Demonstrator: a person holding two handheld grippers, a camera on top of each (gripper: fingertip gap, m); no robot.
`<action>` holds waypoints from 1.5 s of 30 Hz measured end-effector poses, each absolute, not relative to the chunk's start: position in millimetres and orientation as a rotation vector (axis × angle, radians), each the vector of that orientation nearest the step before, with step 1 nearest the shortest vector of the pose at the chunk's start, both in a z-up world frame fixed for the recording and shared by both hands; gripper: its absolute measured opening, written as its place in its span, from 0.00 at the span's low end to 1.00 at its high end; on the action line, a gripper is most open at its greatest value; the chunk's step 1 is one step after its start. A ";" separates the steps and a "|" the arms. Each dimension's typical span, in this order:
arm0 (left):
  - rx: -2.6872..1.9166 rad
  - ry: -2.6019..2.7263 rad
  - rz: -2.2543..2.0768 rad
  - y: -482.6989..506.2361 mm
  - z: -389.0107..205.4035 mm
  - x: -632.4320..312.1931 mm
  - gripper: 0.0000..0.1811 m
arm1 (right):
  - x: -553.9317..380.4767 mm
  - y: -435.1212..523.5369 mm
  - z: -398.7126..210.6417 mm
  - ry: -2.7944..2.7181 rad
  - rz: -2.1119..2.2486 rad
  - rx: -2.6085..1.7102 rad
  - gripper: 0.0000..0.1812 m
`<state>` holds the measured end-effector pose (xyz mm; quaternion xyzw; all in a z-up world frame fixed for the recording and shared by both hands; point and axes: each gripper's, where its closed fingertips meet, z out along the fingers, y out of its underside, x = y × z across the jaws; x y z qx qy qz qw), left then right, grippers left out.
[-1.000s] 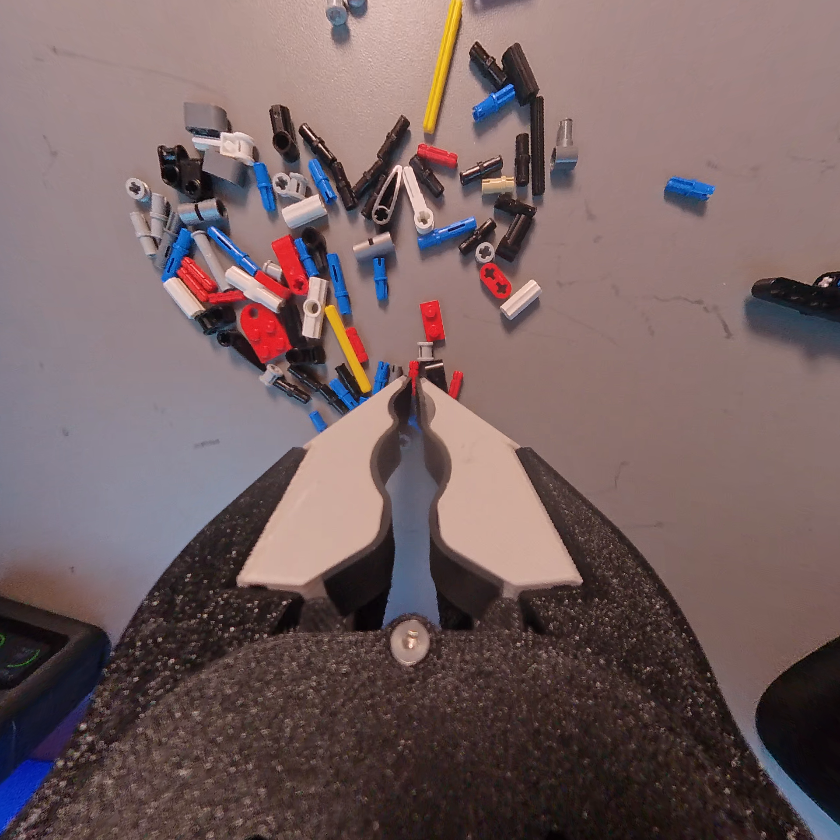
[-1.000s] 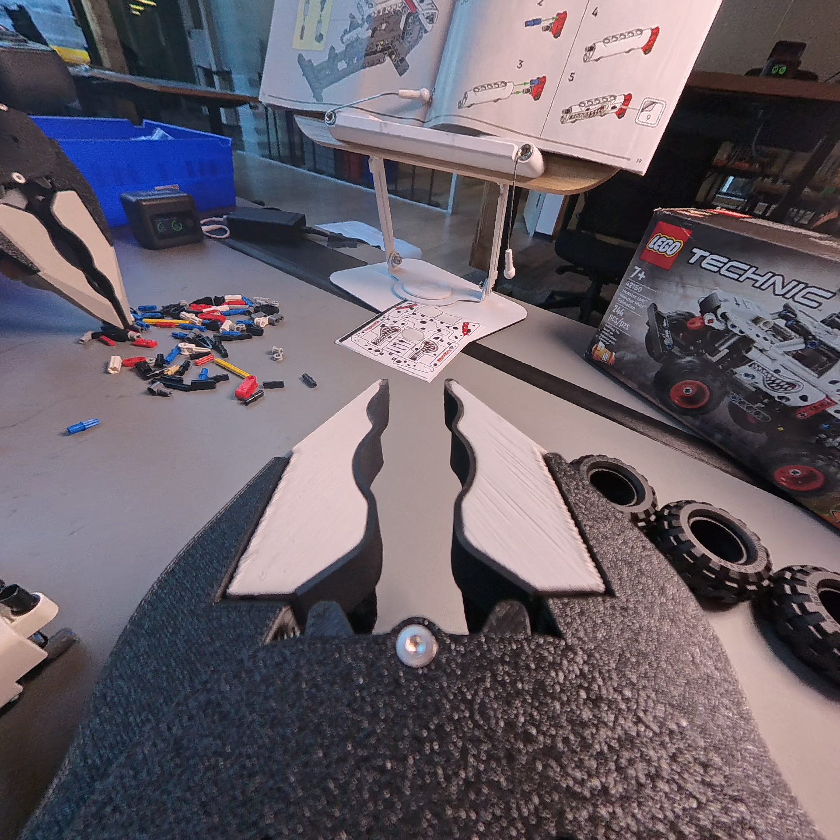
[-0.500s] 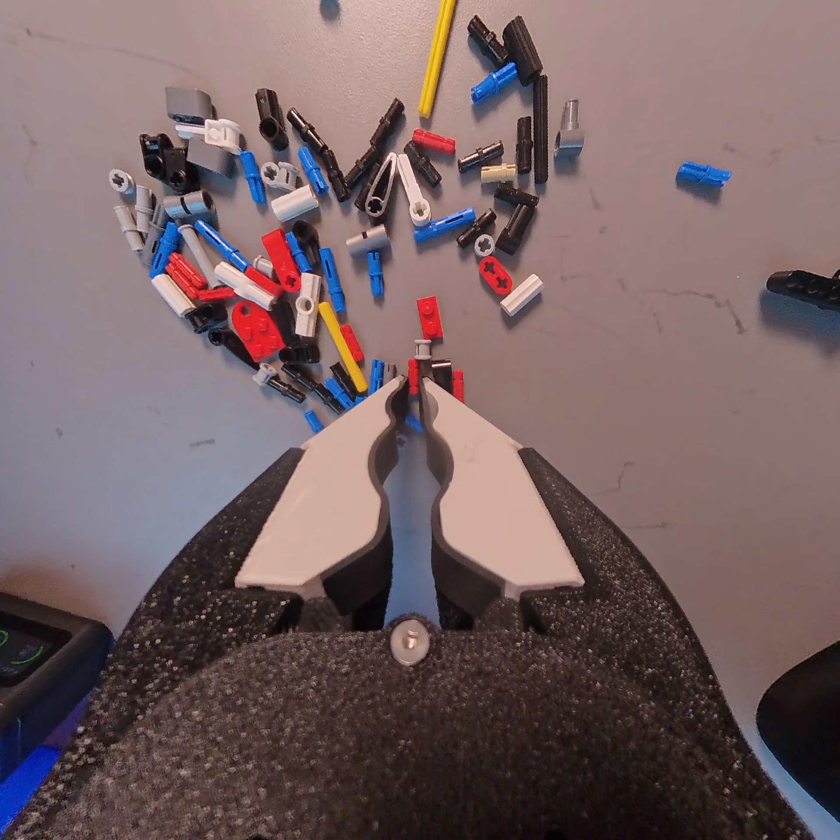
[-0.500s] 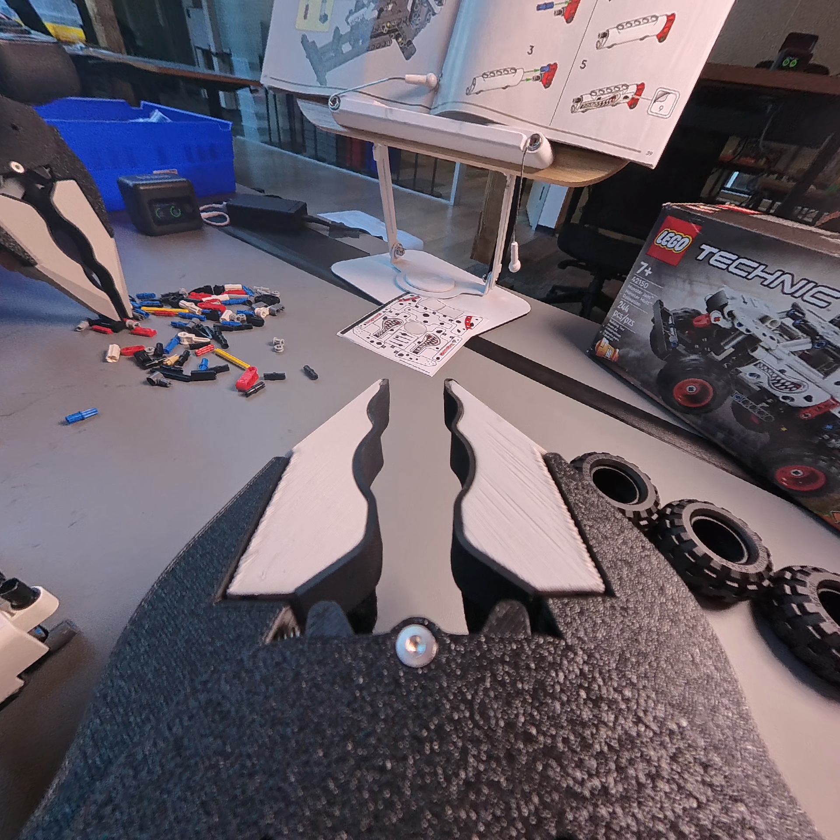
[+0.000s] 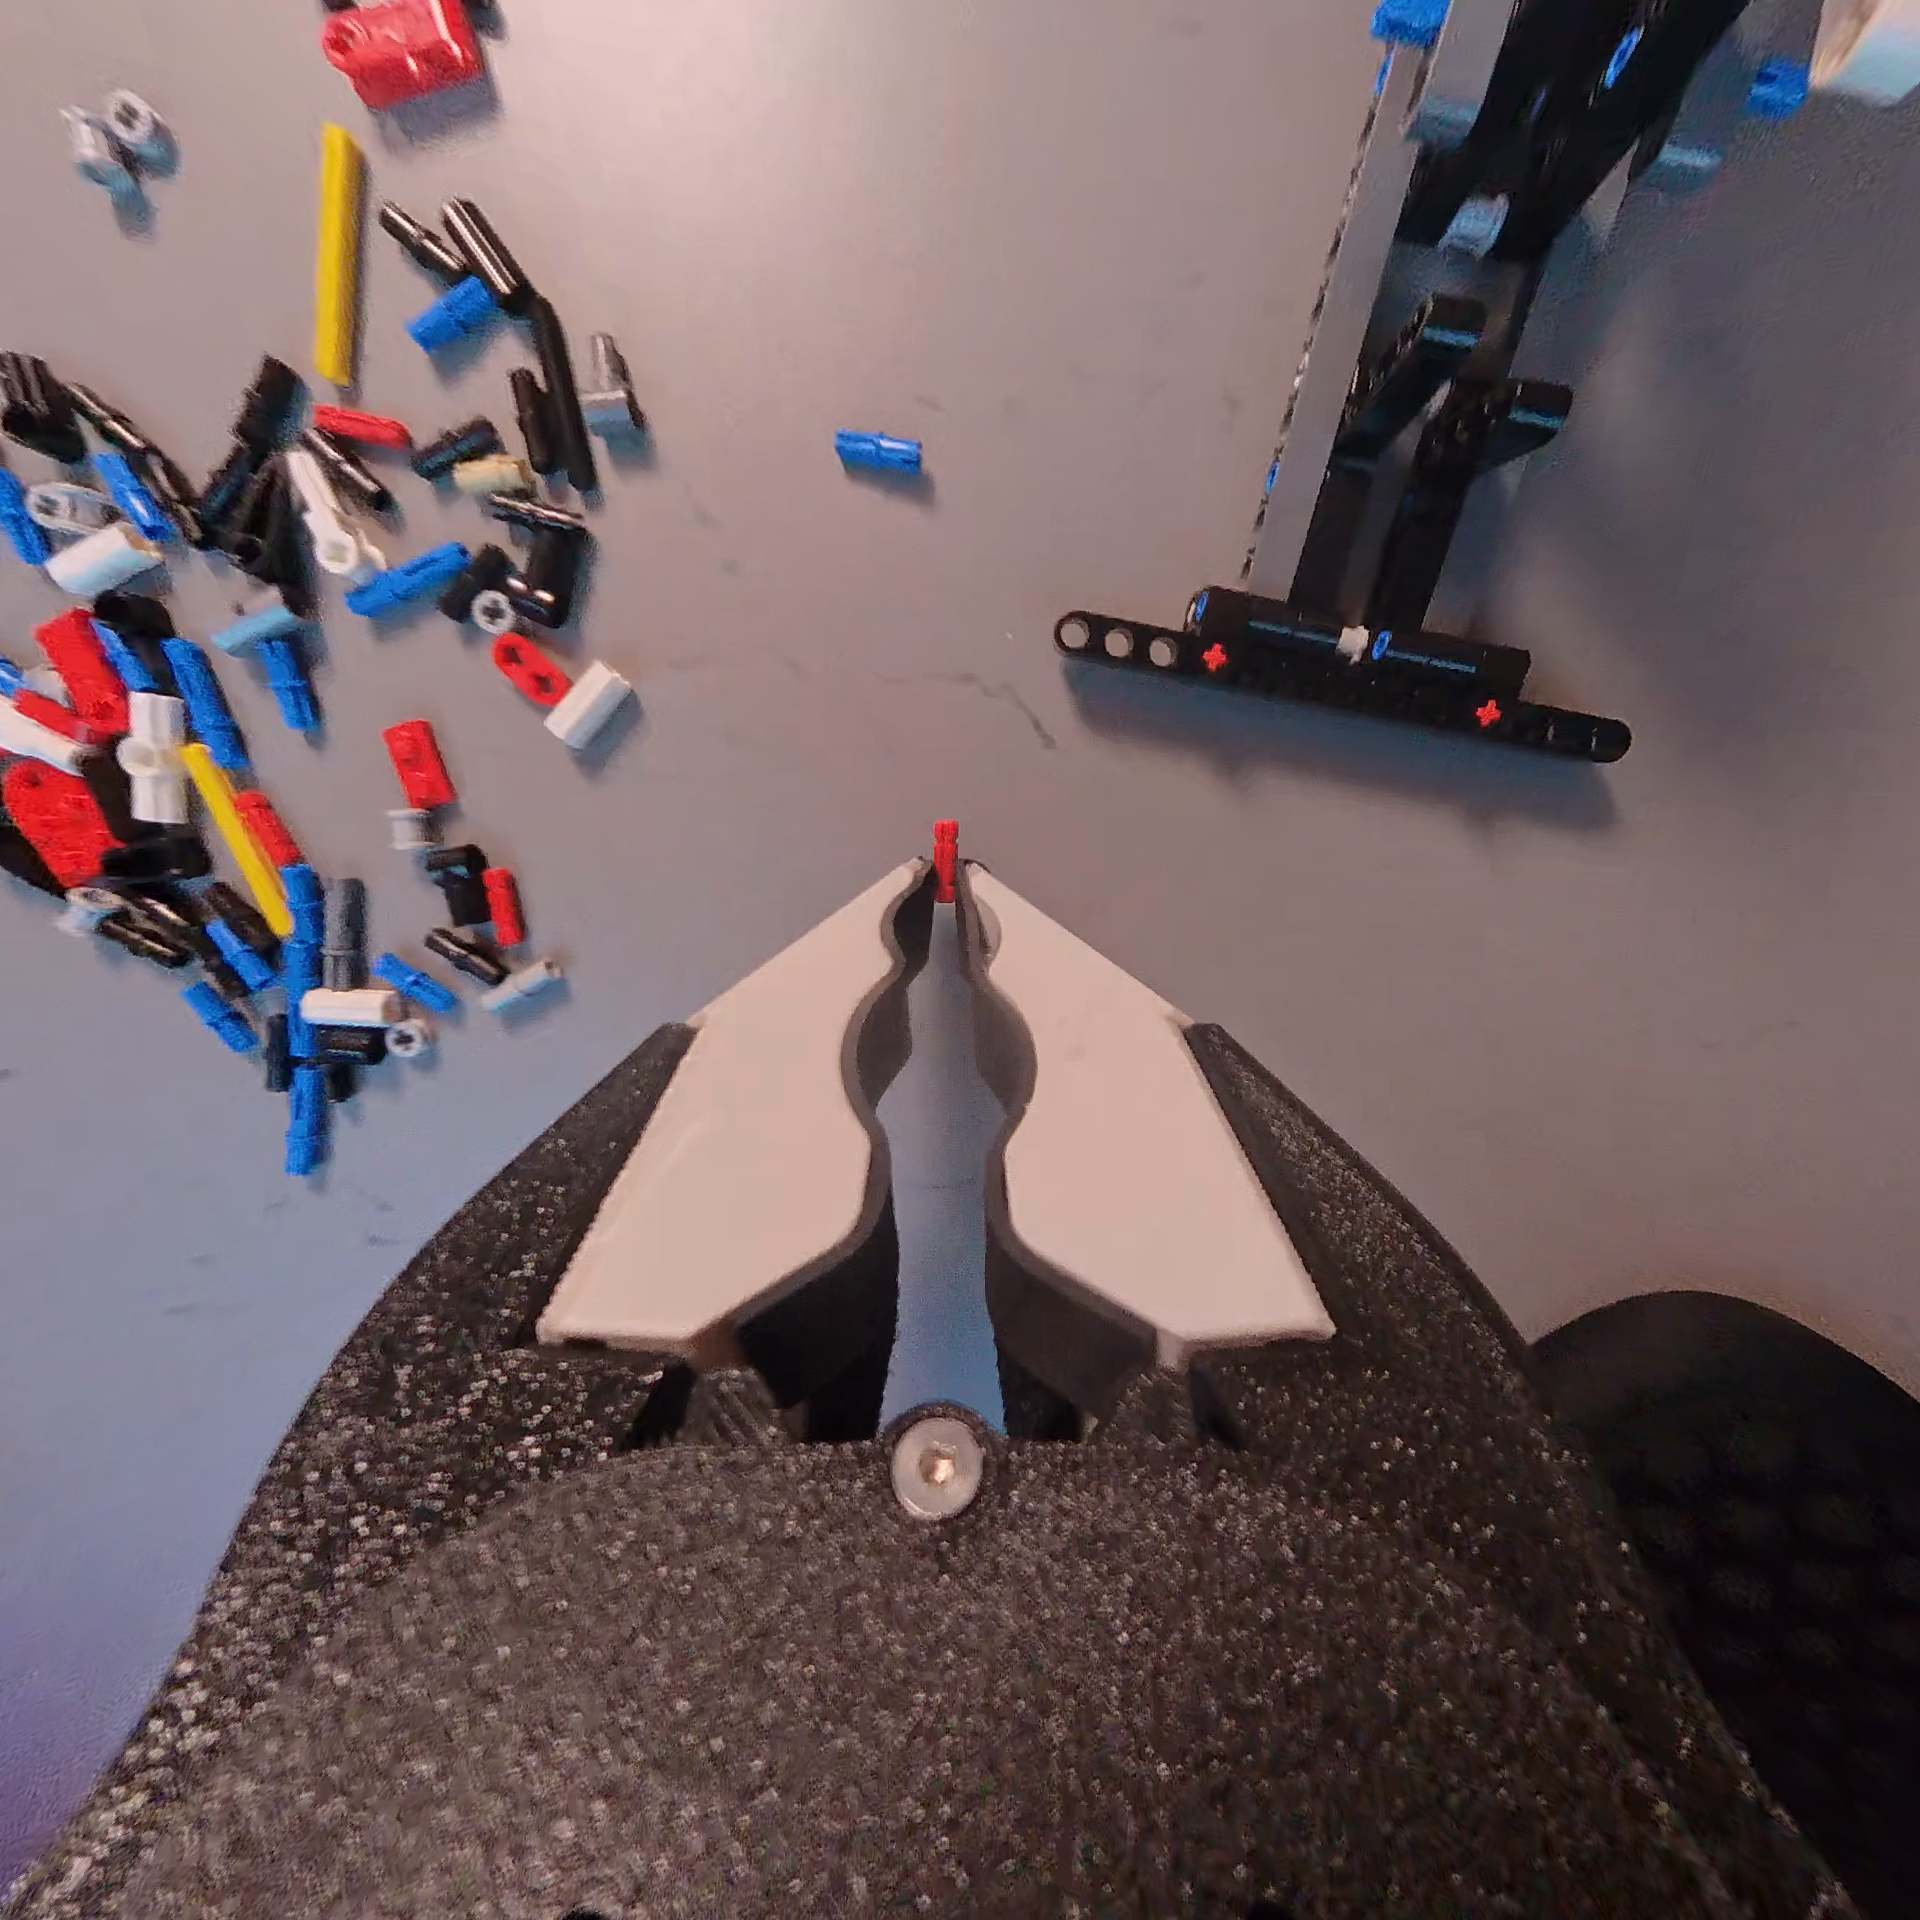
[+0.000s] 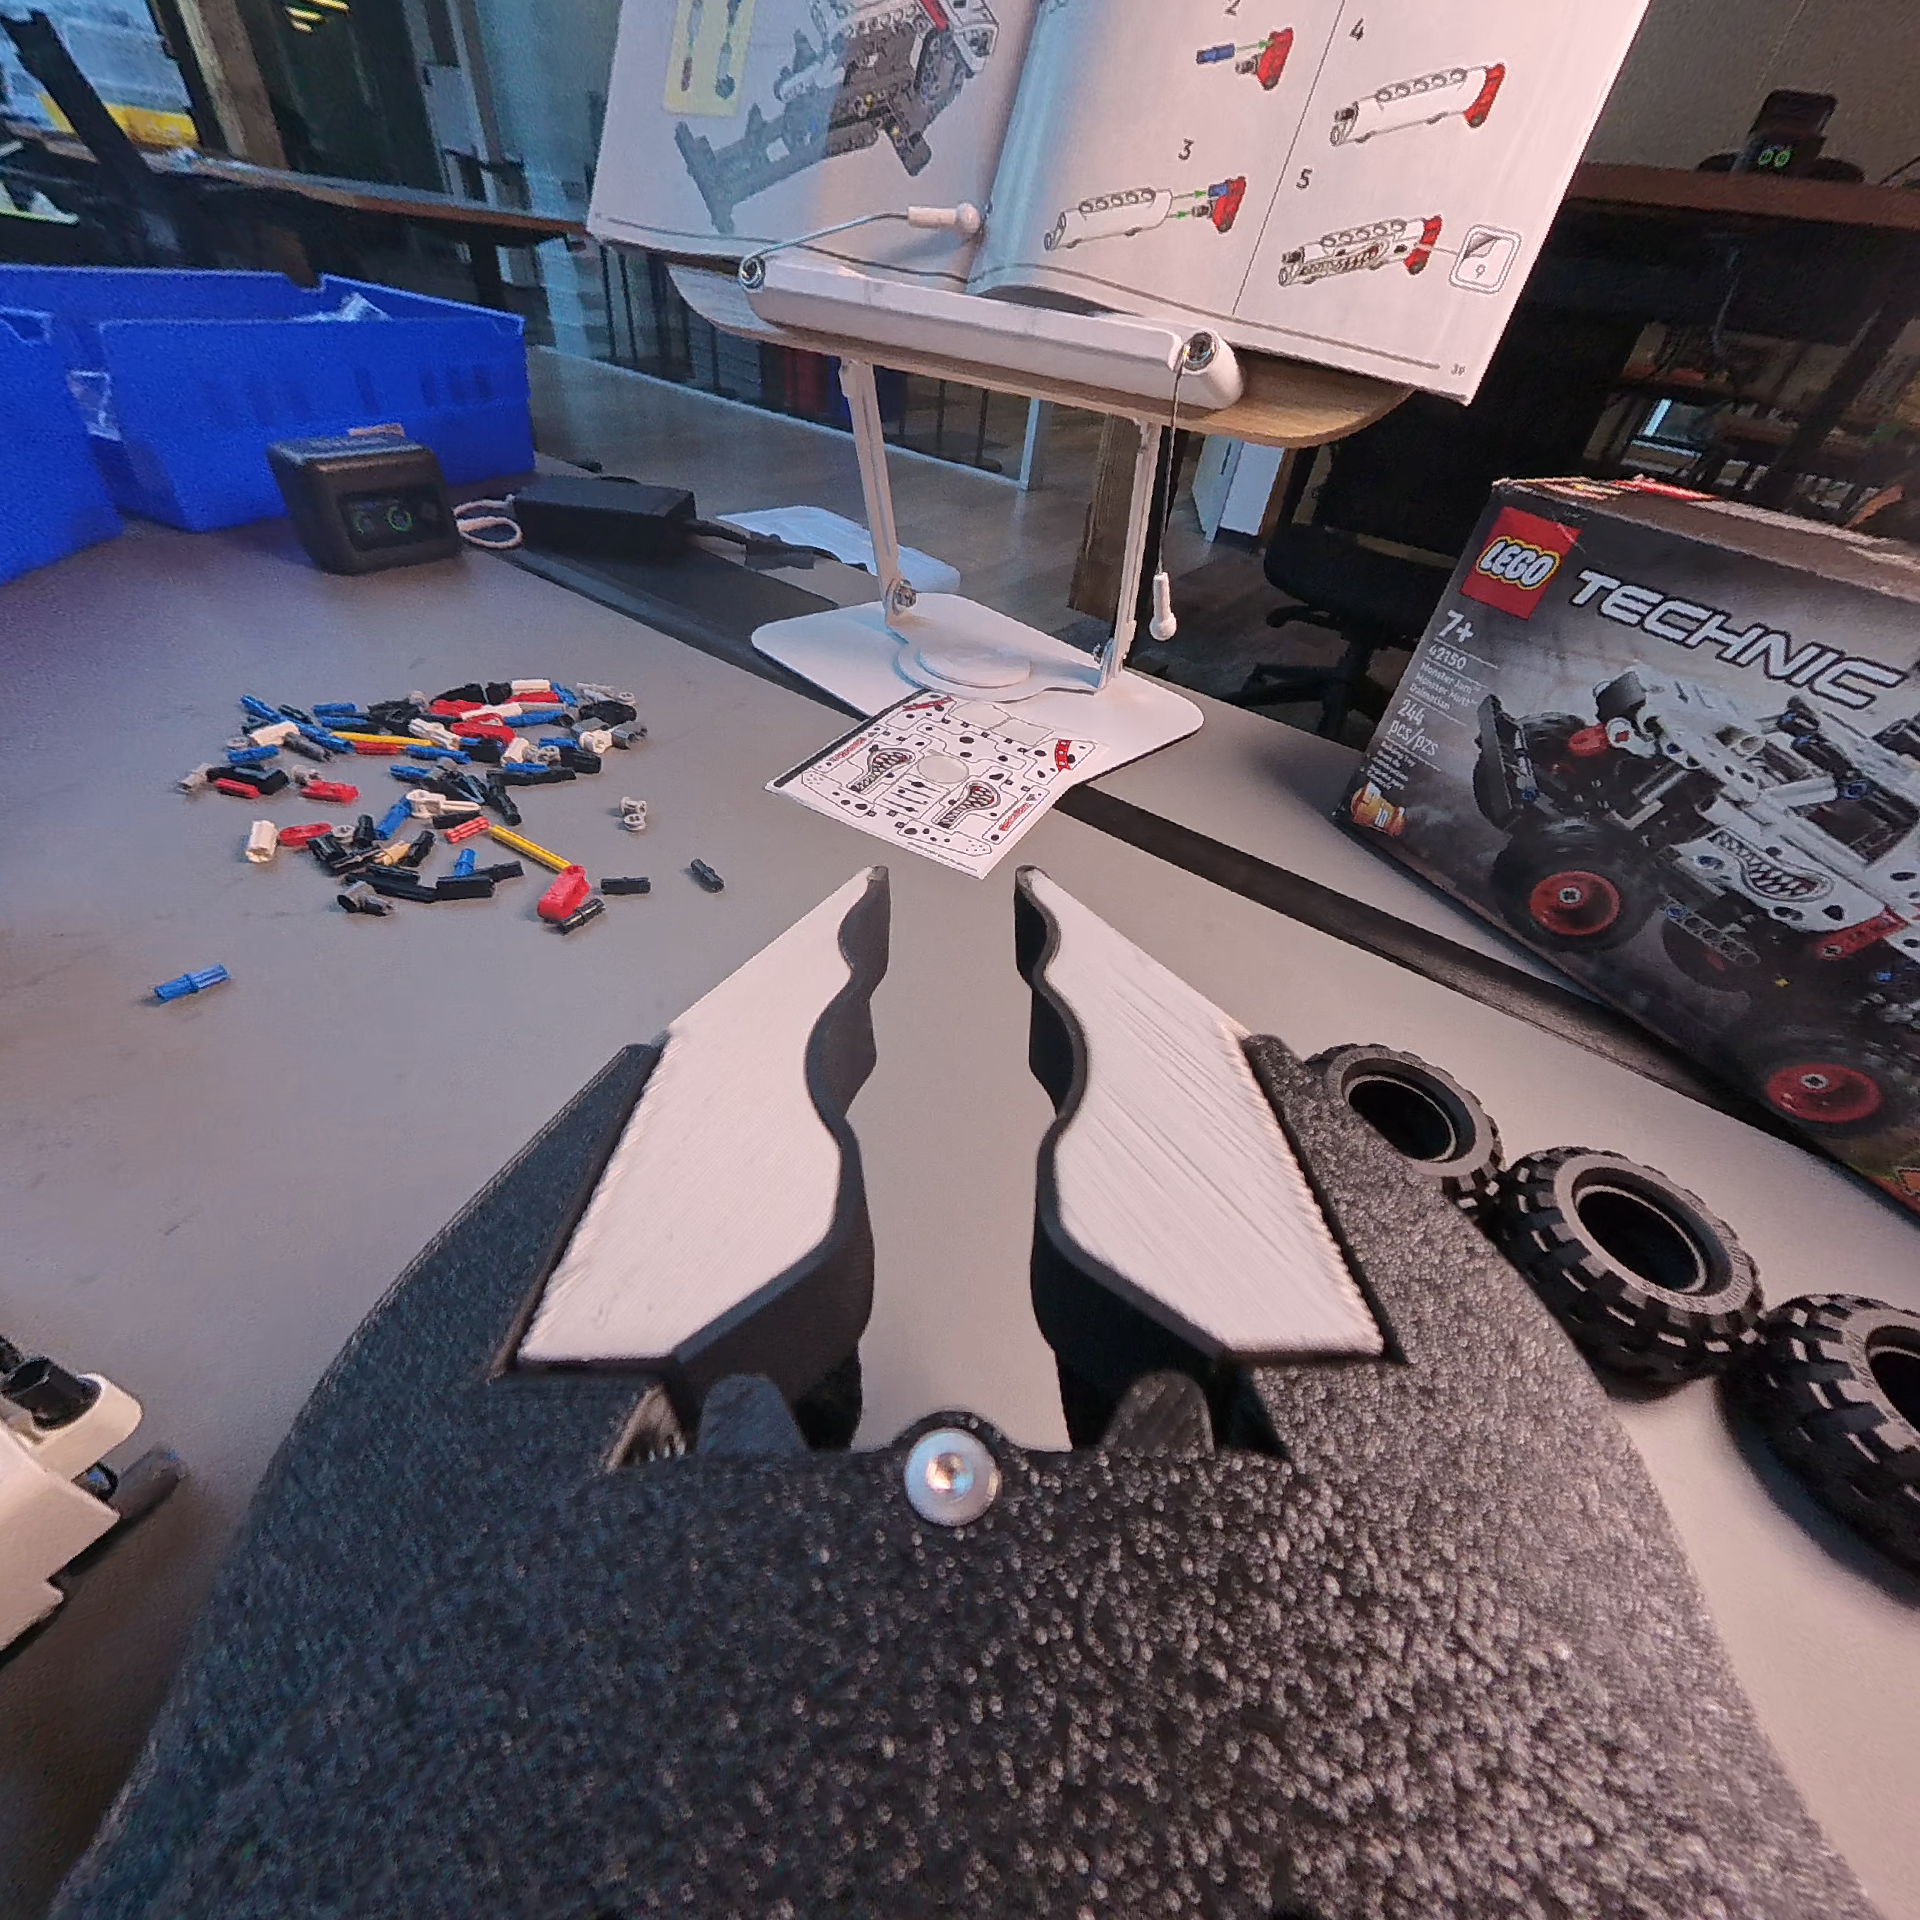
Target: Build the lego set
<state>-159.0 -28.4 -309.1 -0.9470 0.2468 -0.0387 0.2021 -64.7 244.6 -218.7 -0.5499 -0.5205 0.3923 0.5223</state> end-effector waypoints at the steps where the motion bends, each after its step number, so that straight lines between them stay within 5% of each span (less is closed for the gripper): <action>1: -2.653 0.693 -0.096 -32.4 -315.5 -157.2 0.02 | -64.6 244.4 -217.1 -1.241 0.943 -1.316 0.13; 8: -2.646 0.687 -0.090 -34.7 -318.7 -155.8 0.03 | -64.5 242.3 -214.4 -1.237 0.940 -1.316 0.13; 12: -2.635 0.643 -0.129 -32.6 -315.8 -162.3 0.12 | -64.0 239.9 -212.8 -1.244 0.933 -1.304 0.13; 22: -2.359 0.210 -0.024 25.4 -232.8 -250.8 0.10 | -64.9 239.5 -221.4 -1.259 0.953 -1.323 0.13; 27: -2.484 0.013 -0.059 60.3 -260.5 -298.9 0.03 | -65.2 236.5 -219.5 -1.264 0.952 -1.311 0.13; 45: -2.700 -0.053 -0.130 93.4 -314.4 -333.8 0.04 | -64.4 238.5 -222.3 -1.269 0.971 -1.322 0.13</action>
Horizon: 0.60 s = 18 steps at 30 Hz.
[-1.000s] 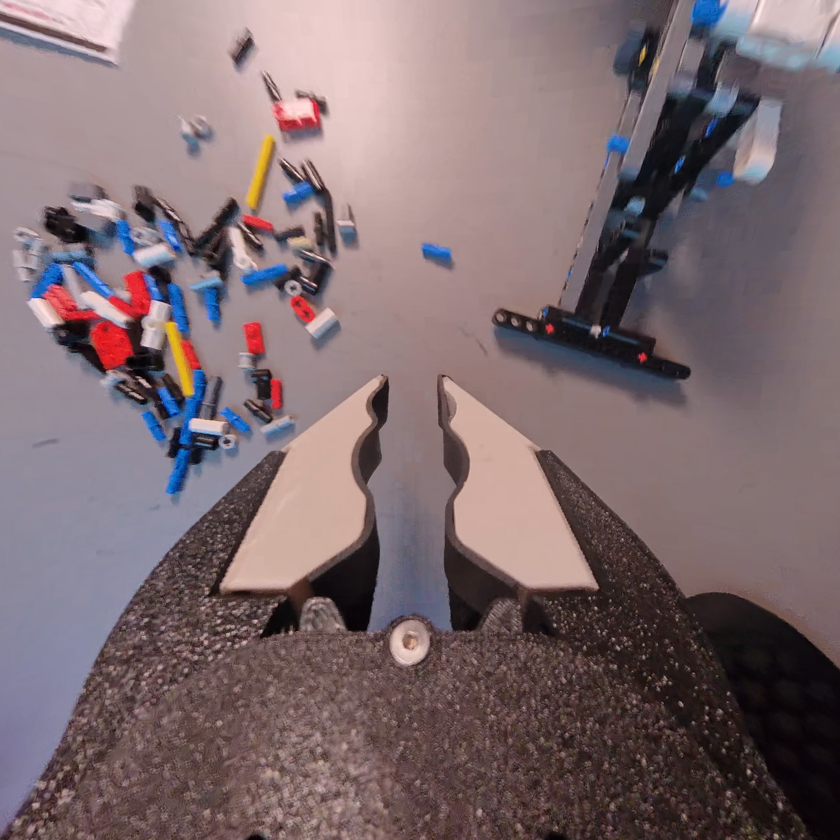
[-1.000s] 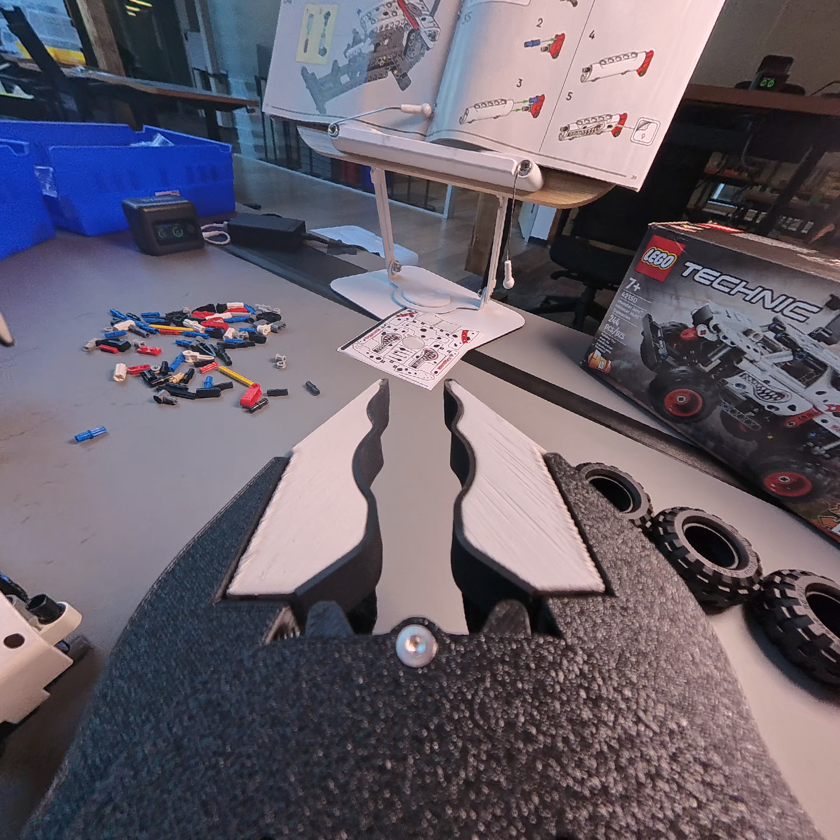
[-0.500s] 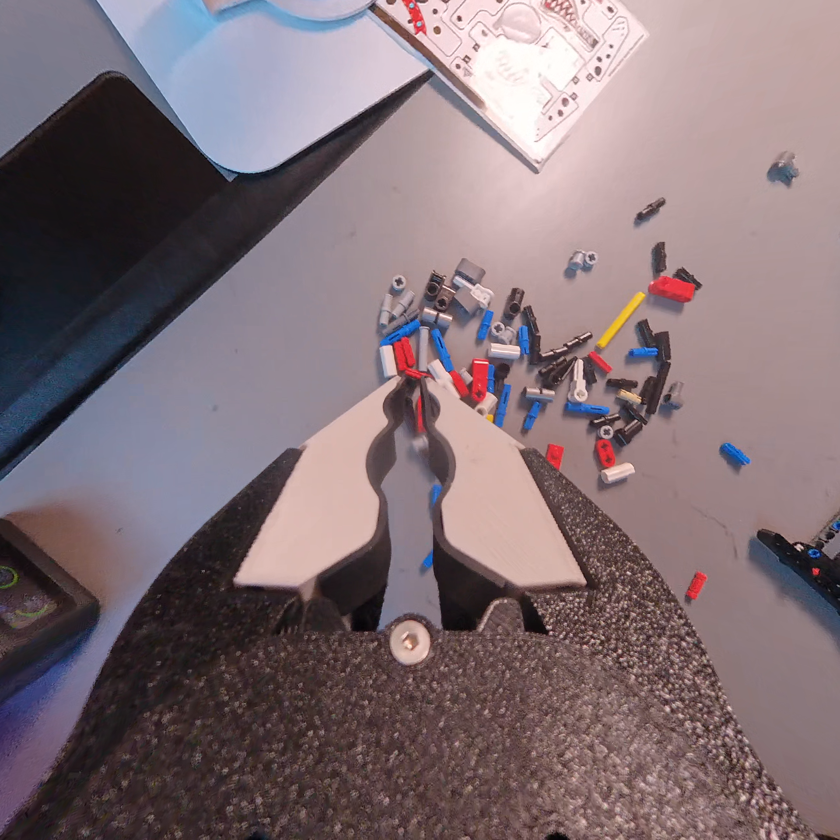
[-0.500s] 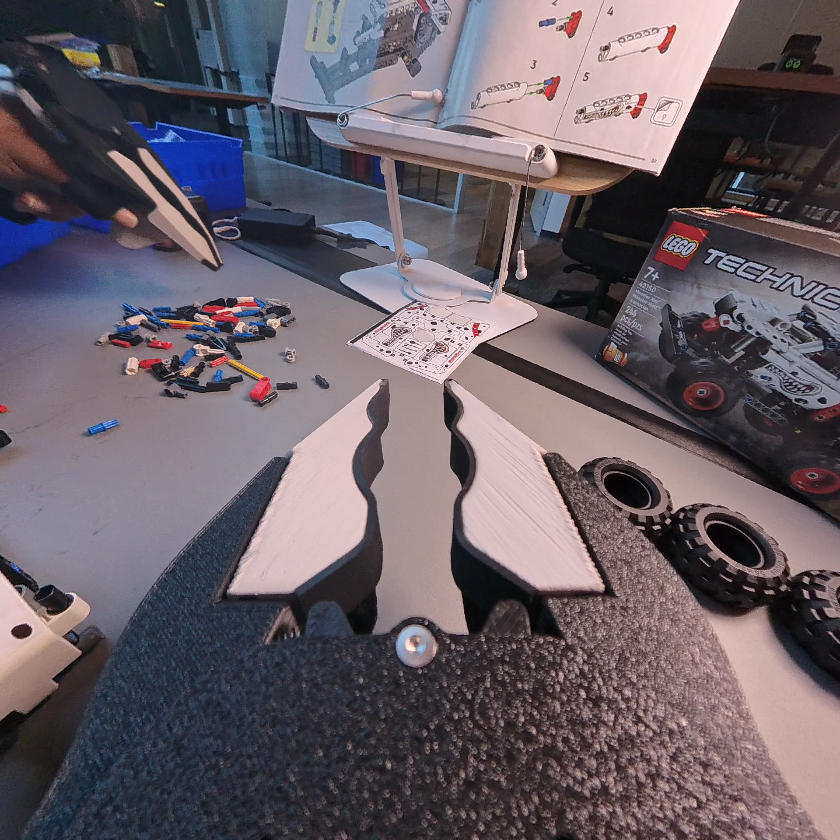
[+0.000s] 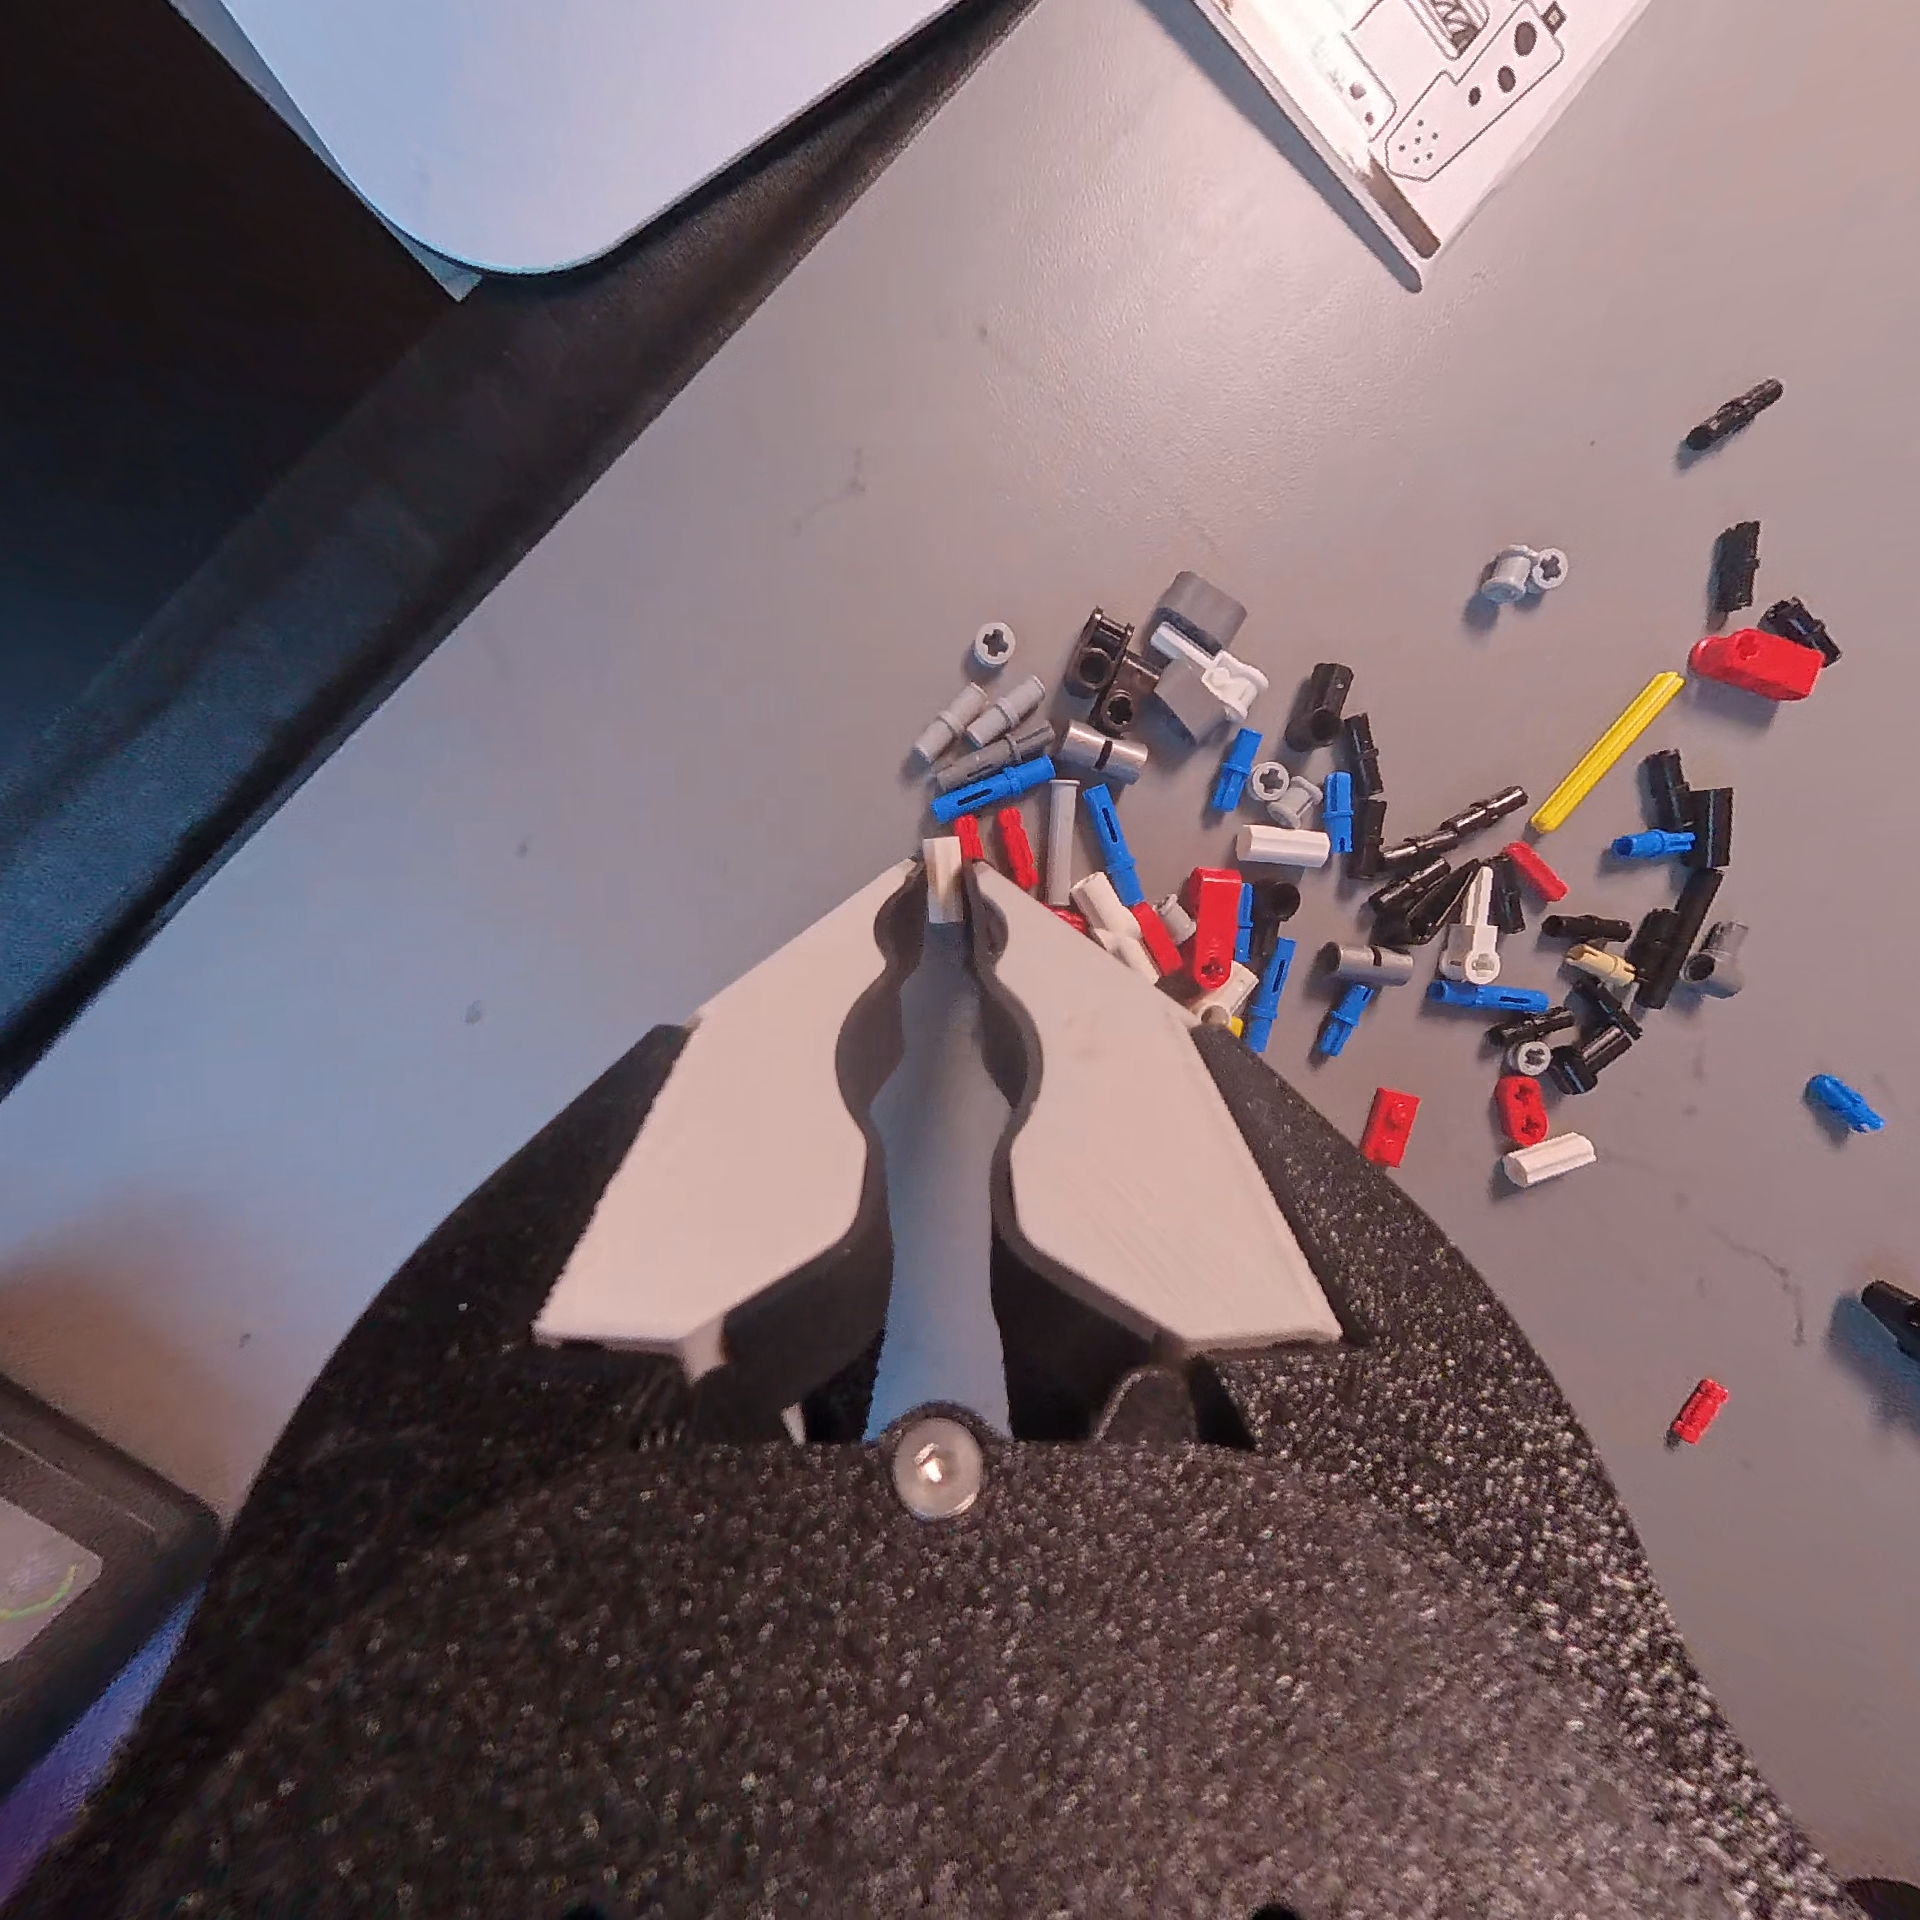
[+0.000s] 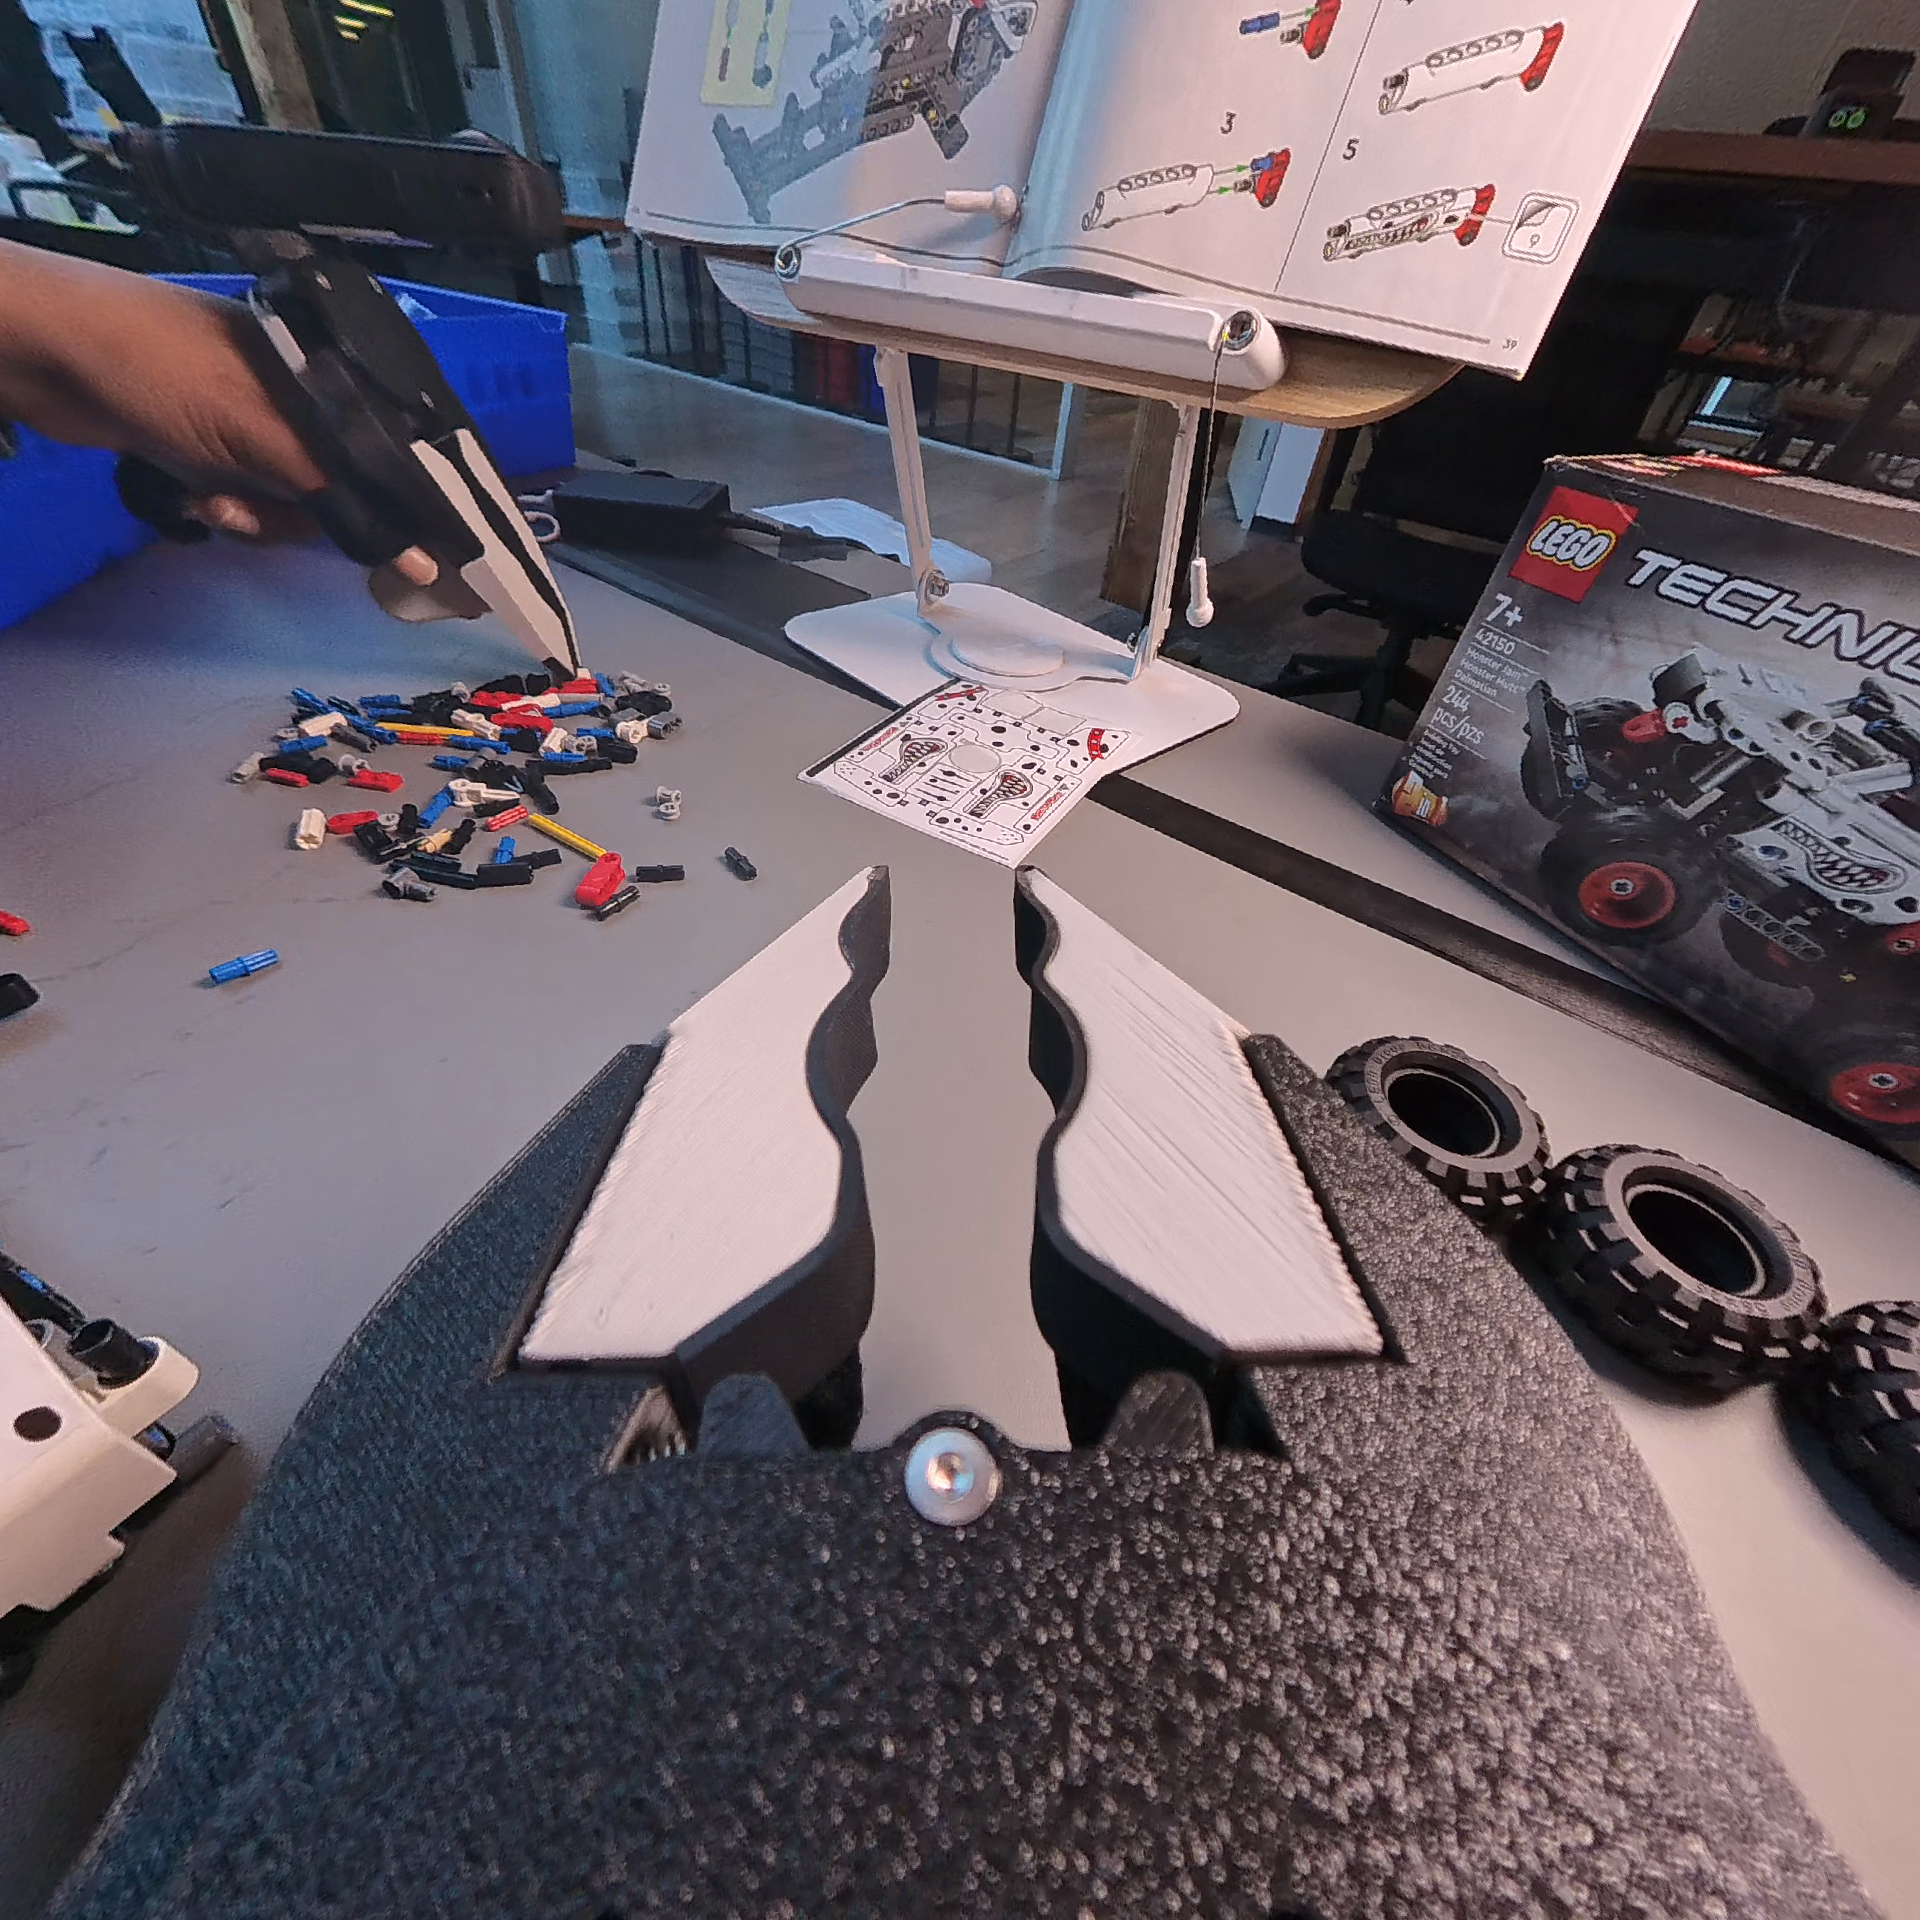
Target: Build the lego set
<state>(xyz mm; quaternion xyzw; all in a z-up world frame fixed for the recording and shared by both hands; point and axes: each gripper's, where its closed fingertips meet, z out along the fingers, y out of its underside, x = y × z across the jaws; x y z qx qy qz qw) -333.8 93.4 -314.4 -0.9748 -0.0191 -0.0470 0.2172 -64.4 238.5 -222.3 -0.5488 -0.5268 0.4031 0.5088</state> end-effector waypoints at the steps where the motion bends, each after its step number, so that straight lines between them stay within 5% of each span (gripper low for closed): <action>1: -2.704 -0.043 -0.124 93.1 -314.4 -334.3 0.04 | -64.5 238.4 -222.5 -1.271 0.971 -1.322 0.13; 12: -2.633 0.016 -0.080 90.6 -281.5 -335.0 0.03 | -64.3 238.5 -222.5 -1.269 0.964 -1.322 0.13; 18: -2.526 0.304 -0.178 60.8 -236.9 -255.1 0.03 | -64.9 236.6 -222.7 -1.276 0.966 -1.318 0.13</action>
